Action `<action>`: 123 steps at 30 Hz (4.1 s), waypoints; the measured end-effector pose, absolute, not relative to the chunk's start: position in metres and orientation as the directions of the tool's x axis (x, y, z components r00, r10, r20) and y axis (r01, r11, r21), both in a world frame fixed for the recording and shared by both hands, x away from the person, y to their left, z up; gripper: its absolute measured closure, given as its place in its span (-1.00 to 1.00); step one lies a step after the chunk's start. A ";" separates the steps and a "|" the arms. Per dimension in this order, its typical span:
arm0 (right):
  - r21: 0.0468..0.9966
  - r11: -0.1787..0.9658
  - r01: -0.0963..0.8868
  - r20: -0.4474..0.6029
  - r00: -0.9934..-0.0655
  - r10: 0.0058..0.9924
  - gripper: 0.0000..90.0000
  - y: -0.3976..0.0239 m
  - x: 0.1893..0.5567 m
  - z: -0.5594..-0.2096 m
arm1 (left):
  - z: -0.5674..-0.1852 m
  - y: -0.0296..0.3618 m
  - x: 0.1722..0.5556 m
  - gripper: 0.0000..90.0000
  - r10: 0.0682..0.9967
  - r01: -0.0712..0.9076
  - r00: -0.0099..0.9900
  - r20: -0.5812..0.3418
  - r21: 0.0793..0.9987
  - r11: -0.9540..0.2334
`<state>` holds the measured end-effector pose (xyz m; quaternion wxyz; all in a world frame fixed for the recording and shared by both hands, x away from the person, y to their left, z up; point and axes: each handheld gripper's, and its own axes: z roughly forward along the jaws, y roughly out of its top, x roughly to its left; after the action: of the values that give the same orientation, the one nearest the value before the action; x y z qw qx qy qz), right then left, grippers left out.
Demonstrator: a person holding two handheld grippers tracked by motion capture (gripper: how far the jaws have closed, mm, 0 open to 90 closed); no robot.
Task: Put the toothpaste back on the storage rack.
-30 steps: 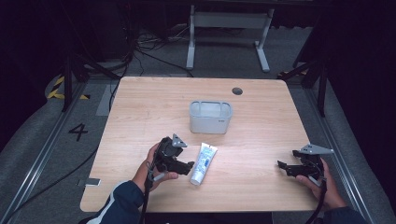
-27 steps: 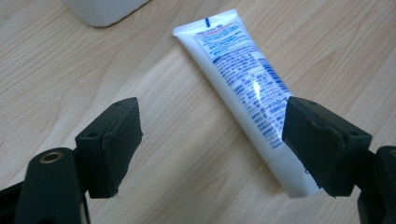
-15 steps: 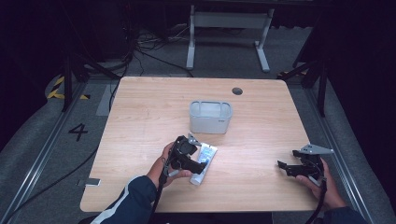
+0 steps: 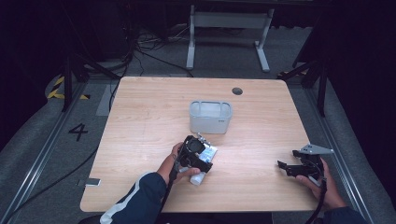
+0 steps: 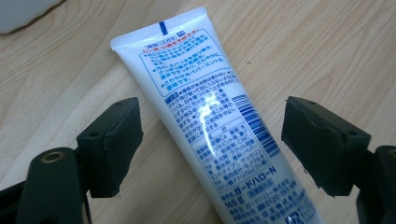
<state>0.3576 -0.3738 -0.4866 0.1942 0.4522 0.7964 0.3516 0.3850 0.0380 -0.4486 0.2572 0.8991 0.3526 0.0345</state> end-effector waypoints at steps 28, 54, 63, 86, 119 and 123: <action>0.735 0.344 0.583 0.009 -0.516 0.856 -0.67 -0.374 0.358 -0.487 | -0.449 0.025 0.395 0.05 0.592 0.573 0.801 -0.086 0.397 -0.717; 0.735 0.345 0.583 0.009 -0.517 0.856 -0.67 -0.374 0.358 -0.487 | -0.441 0.018 0.397 0.23 0.523 0.503 0.851 -0.052 0.367 -0.782; 0.735 0.344 0.584 0.010 -0.517 0.856 -0.67 -0.374 0.358 -0.487 | -0.422 0.038 0.390 0.35 0.511 0.473 0.859 -0.042 0.450 -0.758; 0.735 0.346 0.583 0.009 -0.519 0.855 -0.67 -0.374 0.358 -0.487 | -0.374 0.075 0.382 0.44 0.513 0.379 0.858 -0.016 0.695 -0.612; 0.735 0.346 0.582 0.010 -0.520 0.854 -0.67 -0.374 0.358 -0.487 | -0.318 0.075 0.392 0.46 0.461 0.247 0.887 -0.022 0.867 -0.434; 0.735 0.348 0.582 0.009 -0.521 0.853 -0.67 -0.374 0.358 -0.487 | -0.311 0.075 0.393 0.46 0.456 0.230 0.890 -0.014 0.877 -0.421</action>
<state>0.3575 -0.3740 -0.4866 0.1928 0.4496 0.7981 0.3519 0.3933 0.0748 -0.3112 0.4972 0.8353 0.2051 0.1135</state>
